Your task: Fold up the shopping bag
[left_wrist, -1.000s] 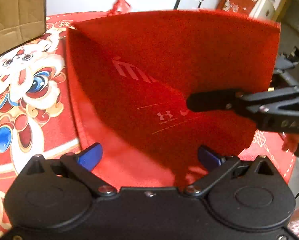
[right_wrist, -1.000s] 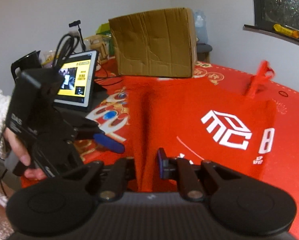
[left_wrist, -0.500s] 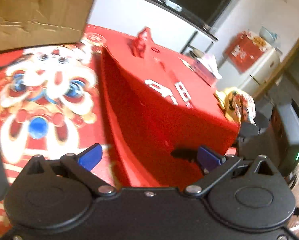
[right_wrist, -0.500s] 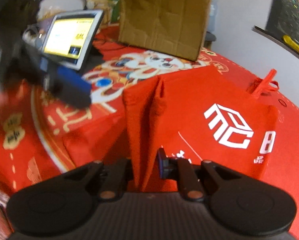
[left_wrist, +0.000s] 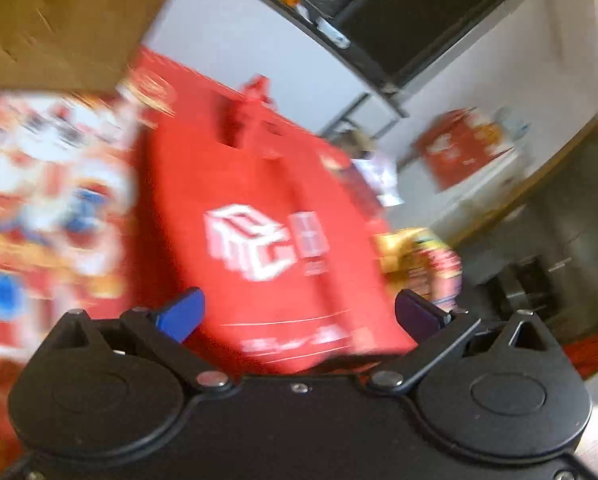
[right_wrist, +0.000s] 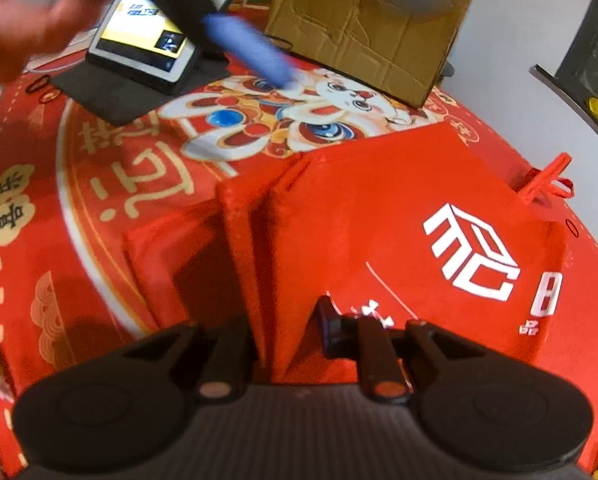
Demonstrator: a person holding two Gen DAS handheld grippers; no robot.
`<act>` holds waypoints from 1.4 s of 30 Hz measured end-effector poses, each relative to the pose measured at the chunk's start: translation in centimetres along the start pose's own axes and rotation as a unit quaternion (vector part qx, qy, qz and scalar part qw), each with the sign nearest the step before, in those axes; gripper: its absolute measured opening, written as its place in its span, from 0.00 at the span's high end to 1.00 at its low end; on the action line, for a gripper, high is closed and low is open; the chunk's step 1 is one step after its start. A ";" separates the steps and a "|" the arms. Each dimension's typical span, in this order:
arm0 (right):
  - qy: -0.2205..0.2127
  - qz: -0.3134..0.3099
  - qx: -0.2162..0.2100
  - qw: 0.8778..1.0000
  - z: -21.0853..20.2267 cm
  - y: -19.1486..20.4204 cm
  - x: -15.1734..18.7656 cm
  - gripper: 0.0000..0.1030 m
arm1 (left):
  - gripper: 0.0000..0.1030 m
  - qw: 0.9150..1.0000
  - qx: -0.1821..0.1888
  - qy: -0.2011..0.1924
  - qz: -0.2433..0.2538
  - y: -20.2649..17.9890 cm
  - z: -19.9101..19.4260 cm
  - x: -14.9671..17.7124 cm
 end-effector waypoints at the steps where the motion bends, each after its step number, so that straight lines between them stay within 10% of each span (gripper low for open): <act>1: -0.001 0.000 0.002 1.000 0.0 0.0 0.0 0.85 | 0.00 1.000 0.024 0.009 -0.010 -0.2 0.8 -0.6; 6: -0.004 -0.002 0.012 1.000 -0.1 0.4 0.2 0.85 | 0.00 0.995 0.031 0.098 -0.014 -0.6 5.7 -1.4; 13: -0.012 0.006 0.014 1.000 0.0 0.3 0.2 0.85 | 0.00 0.978 -0.078 0.192 -0.019 2.6 9.5 -0.2; 24: -0.050 0.050 -0.042 0.997 -2.3 -1.6 1.7 0.61 | 0.00 0.971 -0.121 0.205 0.035 4.2 9.6 0.7; 34: -0.111 0.185 -0.130 0.968 -6.5 -7.5 6.8 0.46 | 0.00 0.966 -0.146 0.201 0.072 3.4 9.3 1.5; 42: -0.092 0.141 -0.089 0.982 -2.0 -6.1 7.0 0.46 | 0.00 0.955 -0.208 0.167 0.131 2.0 9.2 3.7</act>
Point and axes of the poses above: each gripper's, at about its wrist camera, not at the fingertips, and z roughly the way its jaws point, y to its left, x to its underside, the point moved 4 cm from there along z, roughly the way its jaws point, and after that the axes turned 15 degrees about y, right-handed, at the moved point
